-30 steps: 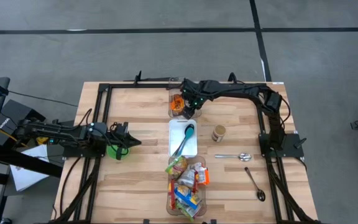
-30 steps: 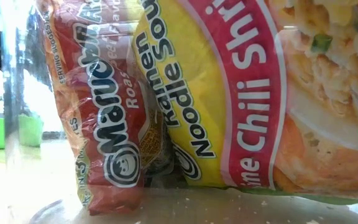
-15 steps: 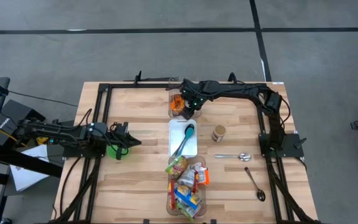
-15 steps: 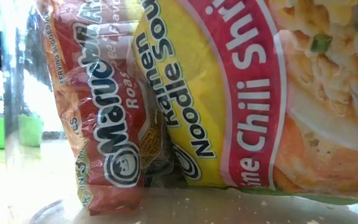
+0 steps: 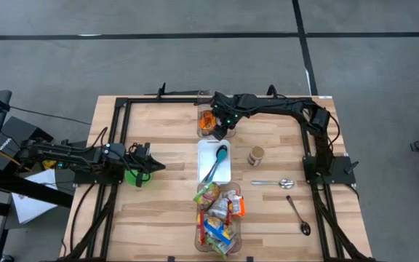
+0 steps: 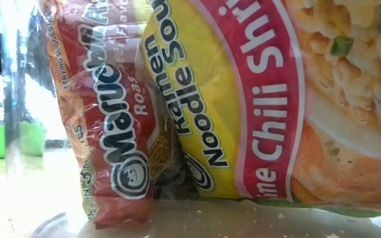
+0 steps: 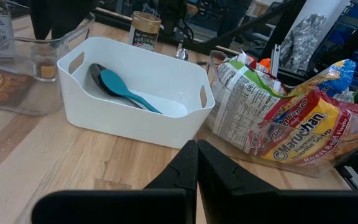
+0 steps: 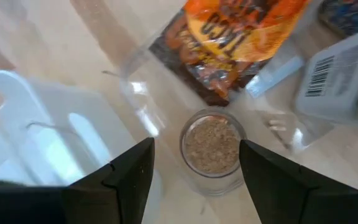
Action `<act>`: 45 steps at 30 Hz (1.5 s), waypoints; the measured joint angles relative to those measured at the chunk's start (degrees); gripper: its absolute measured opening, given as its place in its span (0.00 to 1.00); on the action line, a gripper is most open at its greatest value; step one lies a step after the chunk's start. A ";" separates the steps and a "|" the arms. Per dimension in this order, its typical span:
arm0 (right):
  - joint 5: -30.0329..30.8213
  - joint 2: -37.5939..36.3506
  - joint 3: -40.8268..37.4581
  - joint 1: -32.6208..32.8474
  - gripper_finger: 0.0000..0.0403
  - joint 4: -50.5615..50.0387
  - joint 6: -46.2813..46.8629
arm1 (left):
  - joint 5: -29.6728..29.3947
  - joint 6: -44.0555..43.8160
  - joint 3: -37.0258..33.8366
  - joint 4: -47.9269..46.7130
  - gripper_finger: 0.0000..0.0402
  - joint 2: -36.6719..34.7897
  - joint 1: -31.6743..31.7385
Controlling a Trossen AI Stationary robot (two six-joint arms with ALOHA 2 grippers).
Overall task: Pick & Place Food Item
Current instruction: Put the brown seasoning bottle into the top transparent bin, then put the golden seasoning bottle into the top transparent bin
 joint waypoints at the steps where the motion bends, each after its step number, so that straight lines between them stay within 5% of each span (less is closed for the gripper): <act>1: -0.75 0.00 0.00 0.00 0.57 0.00 0.00 | -0.01 0.00 0.00 0.00 0.00 0.00 0.00; 7: -4.71 0.01 0.04 0.05 0.54 0.60 -0.15 | 0.00 0.00 0.00 0.00 0.00 0.01 0.00; 30: -4.14 -0.21 0.04 -2.44 0.46 2.12 2.01 | 0.00 0.00 0.00 0.00 0.00 0.00 0.00; 45: -1.70 -13.86 0.04 -6.04 0.51 -9.19 -6.99 | 0.00 0.00 -0.01 0.00 0.00 0.01 0.00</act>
